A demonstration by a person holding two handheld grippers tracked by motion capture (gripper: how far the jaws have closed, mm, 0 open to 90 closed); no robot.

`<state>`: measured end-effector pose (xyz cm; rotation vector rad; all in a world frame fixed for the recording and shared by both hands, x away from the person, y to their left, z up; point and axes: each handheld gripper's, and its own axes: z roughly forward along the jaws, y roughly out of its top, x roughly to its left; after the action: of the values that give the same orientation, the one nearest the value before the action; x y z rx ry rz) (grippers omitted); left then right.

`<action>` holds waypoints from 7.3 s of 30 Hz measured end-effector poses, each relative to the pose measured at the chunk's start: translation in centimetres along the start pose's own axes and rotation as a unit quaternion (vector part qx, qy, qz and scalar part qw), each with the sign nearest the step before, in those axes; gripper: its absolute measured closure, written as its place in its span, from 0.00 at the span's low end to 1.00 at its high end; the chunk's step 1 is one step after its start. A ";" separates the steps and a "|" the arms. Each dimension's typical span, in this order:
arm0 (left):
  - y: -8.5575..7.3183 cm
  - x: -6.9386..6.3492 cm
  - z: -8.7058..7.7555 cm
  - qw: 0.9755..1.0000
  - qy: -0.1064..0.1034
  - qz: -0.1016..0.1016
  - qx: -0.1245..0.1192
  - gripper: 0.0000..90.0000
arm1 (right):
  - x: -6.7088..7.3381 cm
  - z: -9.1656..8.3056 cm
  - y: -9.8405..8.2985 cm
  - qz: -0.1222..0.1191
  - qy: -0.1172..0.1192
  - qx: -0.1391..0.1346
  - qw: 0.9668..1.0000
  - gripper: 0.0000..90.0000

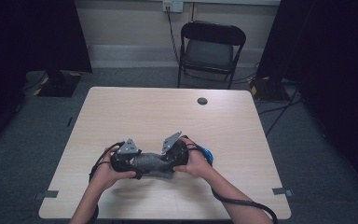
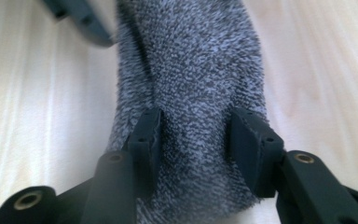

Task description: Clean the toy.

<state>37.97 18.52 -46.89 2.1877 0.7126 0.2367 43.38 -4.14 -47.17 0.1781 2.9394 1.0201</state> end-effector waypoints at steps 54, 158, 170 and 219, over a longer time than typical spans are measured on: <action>-0.5 -0.2 2.5 0.998 0.039 0.016 0.036 0.55 | -4.0 -2.6 -5.6 0.180 -0.180 -0.016 0.967 0.17; 10.4 -4.4 5.7 0.998 -0.019 -0.034 -0.054 0.83 | -0.9 -9.5 -9.8 0.240 -0.208 -0.131 0.939 0.28; 9.2 -4.0 4.7 0.997 -0.031 -0.043 -0.052 0.83 | -1.3 -10.2 -10.2 0.251 -0.217 -0.139 0.933 0.28; 11.2 -3.7 6.0 0.996 -0.021 -0.064 -0.052 0.83 | 0.0 -9.8 -9.2 0.236 -0.202 -0.135 0.941 0.28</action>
<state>41.92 6.79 -42.17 2.0351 0.7951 0.1573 41.91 -17.34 -45.15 0.9882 2.4003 1.2367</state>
